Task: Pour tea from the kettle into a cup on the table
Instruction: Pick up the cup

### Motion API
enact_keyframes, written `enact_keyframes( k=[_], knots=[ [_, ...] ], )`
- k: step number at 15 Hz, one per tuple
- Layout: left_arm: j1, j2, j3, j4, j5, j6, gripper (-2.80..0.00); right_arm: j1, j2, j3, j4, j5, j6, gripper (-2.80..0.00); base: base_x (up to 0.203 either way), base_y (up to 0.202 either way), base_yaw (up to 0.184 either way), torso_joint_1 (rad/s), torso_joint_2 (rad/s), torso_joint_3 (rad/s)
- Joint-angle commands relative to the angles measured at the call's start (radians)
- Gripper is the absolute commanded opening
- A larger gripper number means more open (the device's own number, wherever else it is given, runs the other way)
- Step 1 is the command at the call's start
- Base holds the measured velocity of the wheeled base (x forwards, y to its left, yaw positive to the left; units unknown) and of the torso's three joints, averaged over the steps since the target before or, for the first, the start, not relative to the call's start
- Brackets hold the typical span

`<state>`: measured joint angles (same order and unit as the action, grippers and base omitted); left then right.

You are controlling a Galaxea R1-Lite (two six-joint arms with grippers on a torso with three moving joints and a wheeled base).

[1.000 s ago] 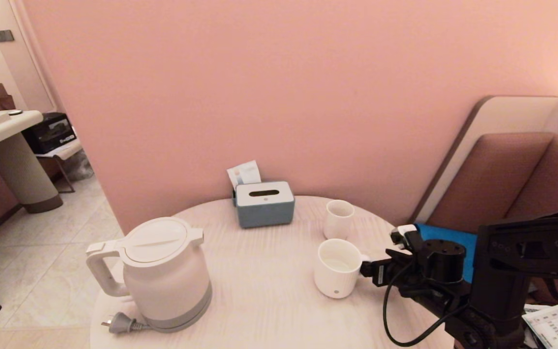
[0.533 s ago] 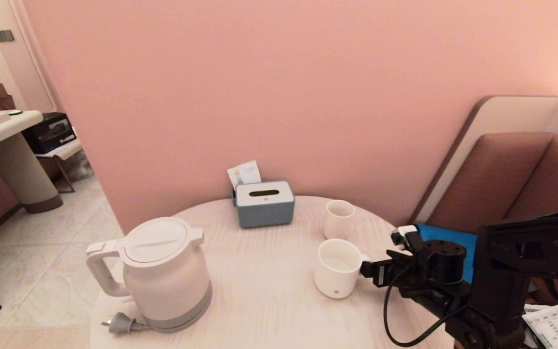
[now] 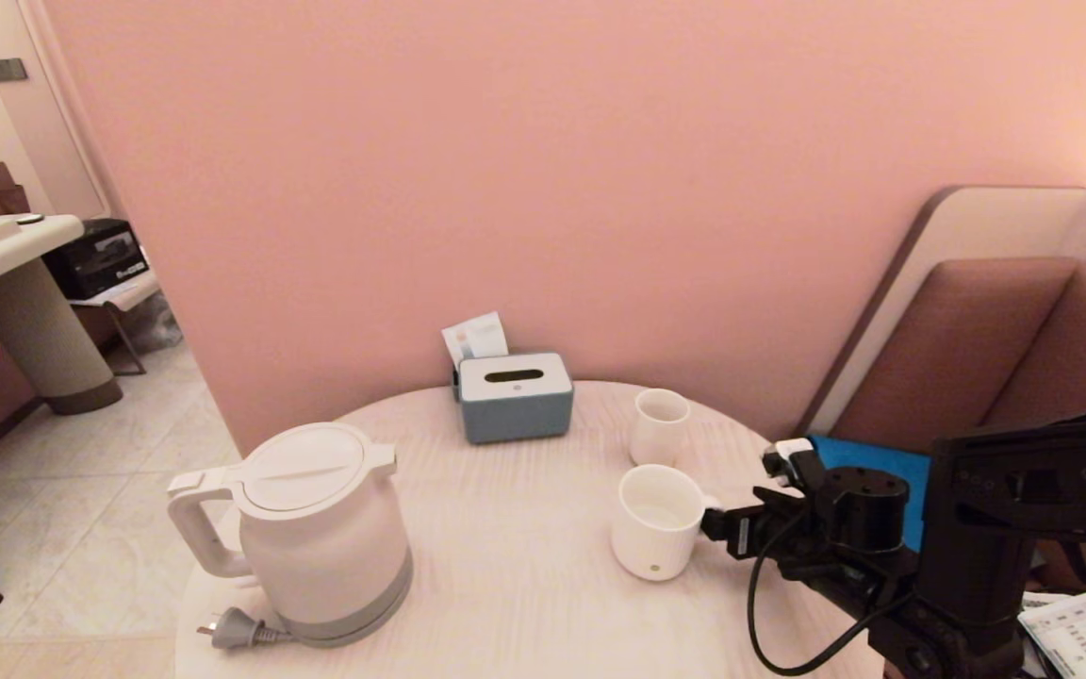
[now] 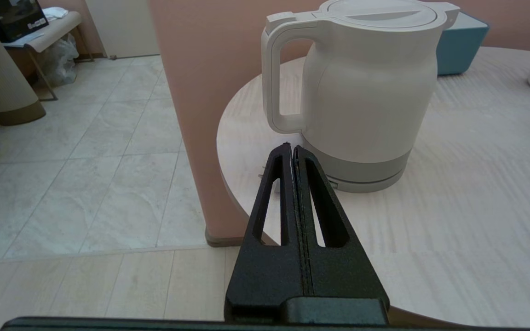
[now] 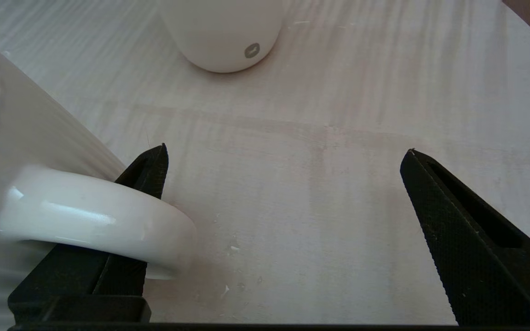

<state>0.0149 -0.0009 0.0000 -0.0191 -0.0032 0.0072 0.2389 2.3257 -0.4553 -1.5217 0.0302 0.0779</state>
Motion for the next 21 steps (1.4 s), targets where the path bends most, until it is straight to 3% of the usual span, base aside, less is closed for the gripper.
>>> enact_keyframes(
  k=[1, 13, 14, 21],
  knots=[
    [0.000, 0.001, 0.000, -0.001, 0.000, 0.000, -2.80, 0.000, -0.006, 0.001, -0.041, 0.000, 0.000, 0.00, 0.000, 0.000, 0.000, 0.000, 0.00, 0.000],
    [0.000, 0.001, 0.000, -0.001, 0.000, 0.000, -2.80, 0.003, -0.012, 0.007, -0.041, -0.009, -0.004, 0.00, 0.000, 0.000, 0.000, 0.000, 0.00, 0.000],
    [0.000, 0.001, 0.000, -0.001, 0.000, 0.000, -2.80, 0.005, -0.011, 0.007, -0.041, -0.009, -0.004, -2.80, 0.000, 0.000, 0.000, 0.000, 0.00, 0.000],
    [0.000, 0.001, 0.000, -0.001, 0.000, 0.000, -2.80, 0.007, -0.012, 0.007, -0.041, -0.009, -0.003, -2.80, 0.000, 0.000, 0.000, 0.000, 0.00, 0.000]
  ],
)
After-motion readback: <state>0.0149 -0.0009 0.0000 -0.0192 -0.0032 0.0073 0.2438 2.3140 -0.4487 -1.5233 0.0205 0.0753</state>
